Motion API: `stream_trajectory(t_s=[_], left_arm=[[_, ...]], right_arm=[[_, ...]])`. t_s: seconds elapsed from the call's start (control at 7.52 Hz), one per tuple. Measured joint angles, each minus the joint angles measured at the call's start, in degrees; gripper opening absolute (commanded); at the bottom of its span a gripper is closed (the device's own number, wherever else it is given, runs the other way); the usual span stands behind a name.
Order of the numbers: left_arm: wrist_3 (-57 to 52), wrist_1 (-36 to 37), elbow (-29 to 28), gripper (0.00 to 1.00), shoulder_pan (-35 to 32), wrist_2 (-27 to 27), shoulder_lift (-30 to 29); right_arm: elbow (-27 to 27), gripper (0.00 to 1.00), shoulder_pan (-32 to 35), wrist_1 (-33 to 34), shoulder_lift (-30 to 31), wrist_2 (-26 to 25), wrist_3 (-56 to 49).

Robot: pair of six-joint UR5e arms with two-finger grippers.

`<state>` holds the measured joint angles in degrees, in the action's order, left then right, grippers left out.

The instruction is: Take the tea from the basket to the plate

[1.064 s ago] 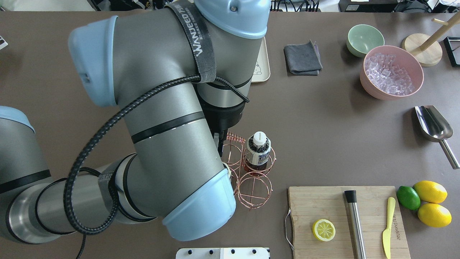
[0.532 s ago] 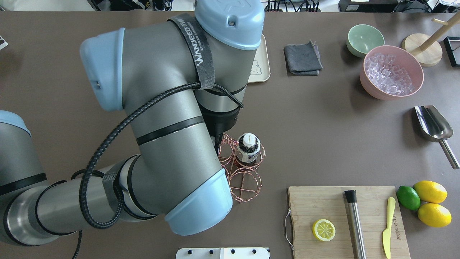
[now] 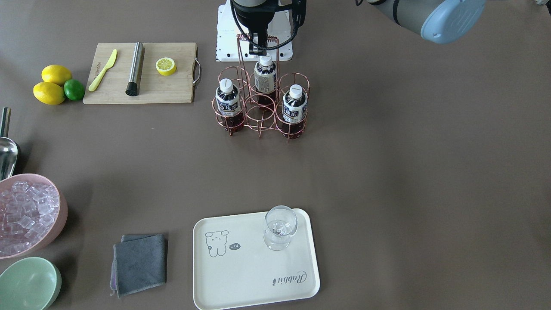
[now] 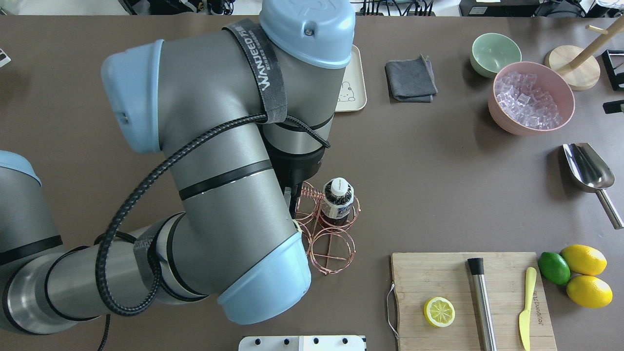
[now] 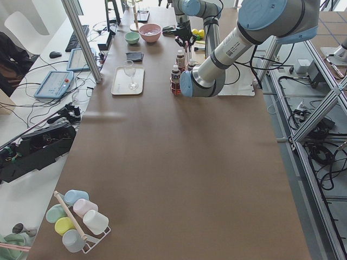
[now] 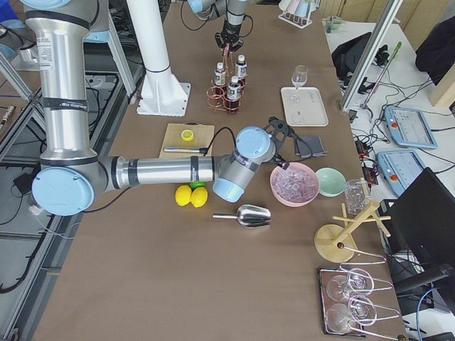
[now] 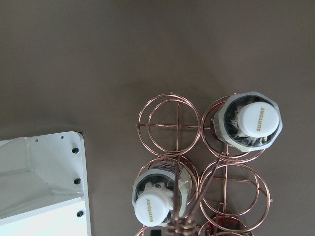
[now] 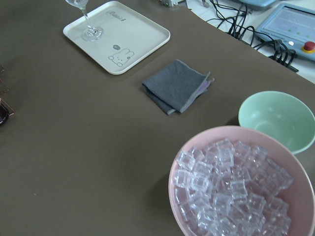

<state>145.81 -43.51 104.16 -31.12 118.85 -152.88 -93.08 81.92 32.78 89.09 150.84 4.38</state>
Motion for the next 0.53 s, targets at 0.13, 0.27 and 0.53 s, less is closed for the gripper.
stream_trajectory(t_s=[0.13,0.27,0.53], left_arm=[[0.0,0.1,0.7,0.00,0.0,0.0,0.0],[0.0,0.2,1.2,0.00,0.0,0.0,0.0],[0.0,0.2,1.5,0.00,0.0,0.0,0.0]], right_arm=[[-0.2,0.99,-1.9,-1.2,-3.2,-0.1,2.4],[-0.4,0.99,-3.7,-2.5,-5.3,-0.9,5.8],[-0.5,0.99,-8.8,-7.9,-7.2,-6.3,16.6]])
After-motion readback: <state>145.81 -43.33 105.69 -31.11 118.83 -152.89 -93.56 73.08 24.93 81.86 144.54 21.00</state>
